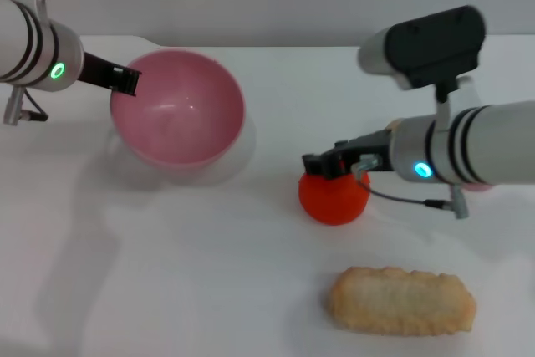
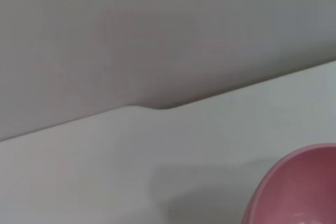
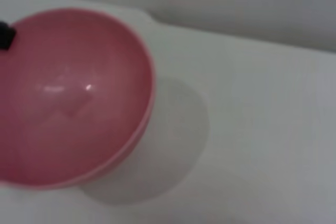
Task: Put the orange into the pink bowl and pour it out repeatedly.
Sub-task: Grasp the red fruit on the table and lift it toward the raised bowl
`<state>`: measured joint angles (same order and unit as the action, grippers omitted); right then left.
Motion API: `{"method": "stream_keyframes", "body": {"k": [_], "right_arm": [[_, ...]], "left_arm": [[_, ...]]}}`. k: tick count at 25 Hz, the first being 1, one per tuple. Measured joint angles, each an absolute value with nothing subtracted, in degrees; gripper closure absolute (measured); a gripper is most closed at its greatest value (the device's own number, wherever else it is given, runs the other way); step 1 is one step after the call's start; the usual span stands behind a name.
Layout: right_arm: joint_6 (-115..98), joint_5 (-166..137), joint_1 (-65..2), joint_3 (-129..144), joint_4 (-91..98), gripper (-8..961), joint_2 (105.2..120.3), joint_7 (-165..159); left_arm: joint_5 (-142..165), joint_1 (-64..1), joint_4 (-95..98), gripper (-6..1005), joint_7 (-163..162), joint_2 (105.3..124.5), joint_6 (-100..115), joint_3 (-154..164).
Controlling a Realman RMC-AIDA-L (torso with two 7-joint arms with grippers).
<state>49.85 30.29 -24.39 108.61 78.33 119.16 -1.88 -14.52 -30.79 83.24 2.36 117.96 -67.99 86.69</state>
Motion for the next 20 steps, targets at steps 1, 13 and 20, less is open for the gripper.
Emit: {"method": "stream_keyframes", "body": {"k": [1,13,20], "right_arm": [[49.83,30.34,-24.72,109.12,77.88,553,119.17,-2.22],[51.78,30.08,-25.96,109.95,73.63,579,119.06,-5.3],[51.6,27.79,-24.16,109.55,77.26,594,118.93,-3.72]], "left_arm": [[-14.4,-30.79,83.1,958,2.49,117.95,-68.0,86.66],[-13.58,-31.91,82.36,958,3.47,117.94,-68.03,86.69],[-13.65,-32.2,82.27,957,4.48,117.95,-67.71,86.8]]}}
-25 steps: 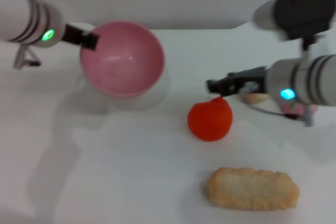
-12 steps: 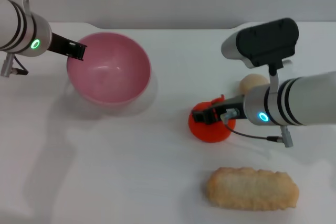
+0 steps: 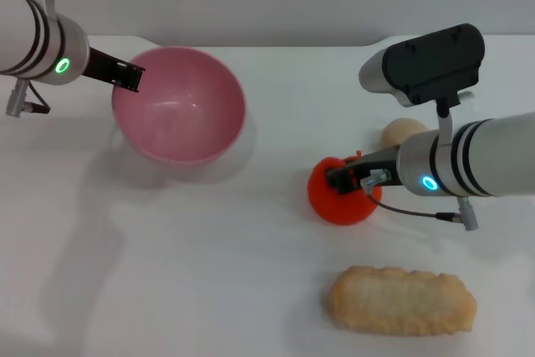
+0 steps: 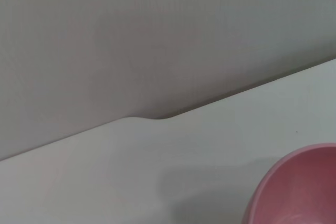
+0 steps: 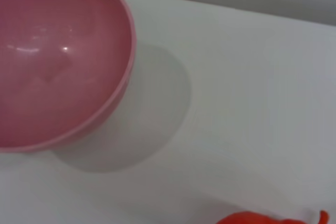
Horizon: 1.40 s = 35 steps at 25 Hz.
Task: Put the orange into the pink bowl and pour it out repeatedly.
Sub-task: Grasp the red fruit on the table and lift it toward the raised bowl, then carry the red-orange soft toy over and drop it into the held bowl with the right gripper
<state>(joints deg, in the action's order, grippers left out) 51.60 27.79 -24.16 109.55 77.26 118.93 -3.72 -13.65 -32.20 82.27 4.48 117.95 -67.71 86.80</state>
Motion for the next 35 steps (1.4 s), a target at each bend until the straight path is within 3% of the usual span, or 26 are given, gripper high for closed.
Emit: {"method": "stream_keyframes", "body": {"k": [3,8,14,22,35], "right_arm": [[51.53,27.5,-24.13,109.5,77.94,600,118.85,-3.07],[52.15,25.83,-21.79,107.46,83.61,829,118.69,-1.59],[55.37,21.49,-16.33,101.34,96.97,900,118.91,0.49],[57.93,20.21,-13.94,98.93,111.45,912,119.08,2.23],[56.03,25.26,-17.16,104.09,106.51,864,118.78,2.69]], "left_arm": [[-13.71,-32.25,82.11,957,4.63,117.94,-67.44,86.95],[-13.79,-32.28,81.87,957,4.92,117.95,-67.38,86.95],[-14.56,-32.69,80.44,957,5.44,118.02,-66.72,88.03],[-18.0,-34.45,79.92,957,5.48,118.07,-66.74,91.84],[-23.42,-39.18,78.53,957,5.61,118.38,-64.51,98.41]]}}
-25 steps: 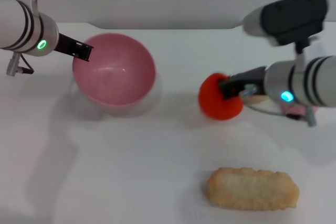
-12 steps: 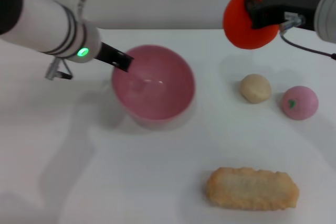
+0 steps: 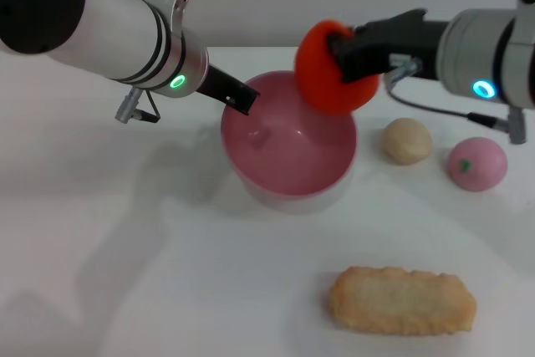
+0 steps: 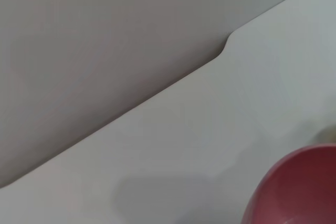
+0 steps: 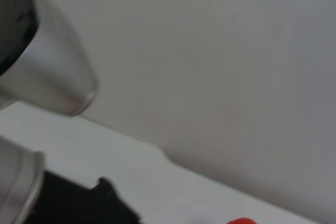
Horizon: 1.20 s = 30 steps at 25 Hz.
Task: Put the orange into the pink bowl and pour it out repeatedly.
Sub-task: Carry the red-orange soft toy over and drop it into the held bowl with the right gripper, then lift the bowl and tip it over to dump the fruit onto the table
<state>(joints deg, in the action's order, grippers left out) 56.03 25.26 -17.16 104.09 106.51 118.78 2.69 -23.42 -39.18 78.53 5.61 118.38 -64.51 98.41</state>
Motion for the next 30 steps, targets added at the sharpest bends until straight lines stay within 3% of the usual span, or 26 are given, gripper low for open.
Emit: {"method": "stream_keyframes", "body": {"k": [8,22,30], "right_arm": [[56.68,27.13,-19.22,105.13,102.6,814,118.76,2.99],[61.9,16.03,-9.05,82.44,100.77,418,118.96,0.21],[61.96,16.29,-6.59,79.11,97.82,418,119.13,1.41]], "left_arm": [[-23.36,-39.46,78.81,957,5.71,118.37,-64.36,98.94],[-3.09,-39.88,81.7,958,13.69,118.79,-51.82,114.84],[16.07,-38.68,82.78,958,12.04,119.06,-42.21,133.52]]}}
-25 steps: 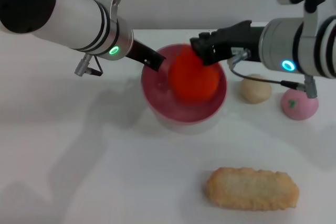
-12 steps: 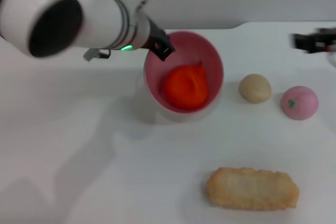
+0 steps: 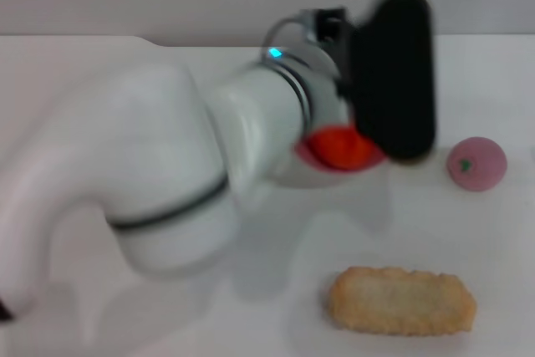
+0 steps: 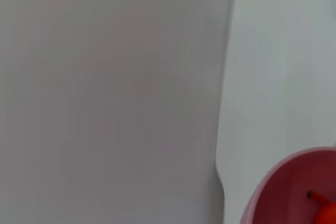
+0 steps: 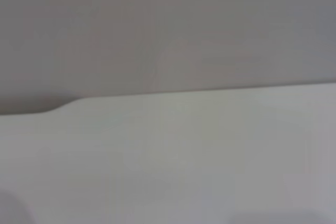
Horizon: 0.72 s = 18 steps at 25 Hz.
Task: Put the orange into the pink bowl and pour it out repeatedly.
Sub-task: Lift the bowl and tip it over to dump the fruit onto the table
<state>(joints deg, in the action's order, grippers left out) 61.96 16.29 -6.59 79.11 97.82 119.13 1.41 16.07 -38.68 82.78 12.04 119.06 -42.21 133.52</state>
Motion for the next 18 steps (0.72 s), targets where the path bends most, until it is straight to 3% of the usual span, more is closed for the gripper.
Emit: {"method": "stream_keyframes", "body": {"k": [18], "right_arm": [[61.68,16.21,-8.39,79.72,94.67,417,118.92,1.47]], "left_arm": [[53.08,-34.41,77.23,958,6.17,119.09,-37.35,146.52]]}}
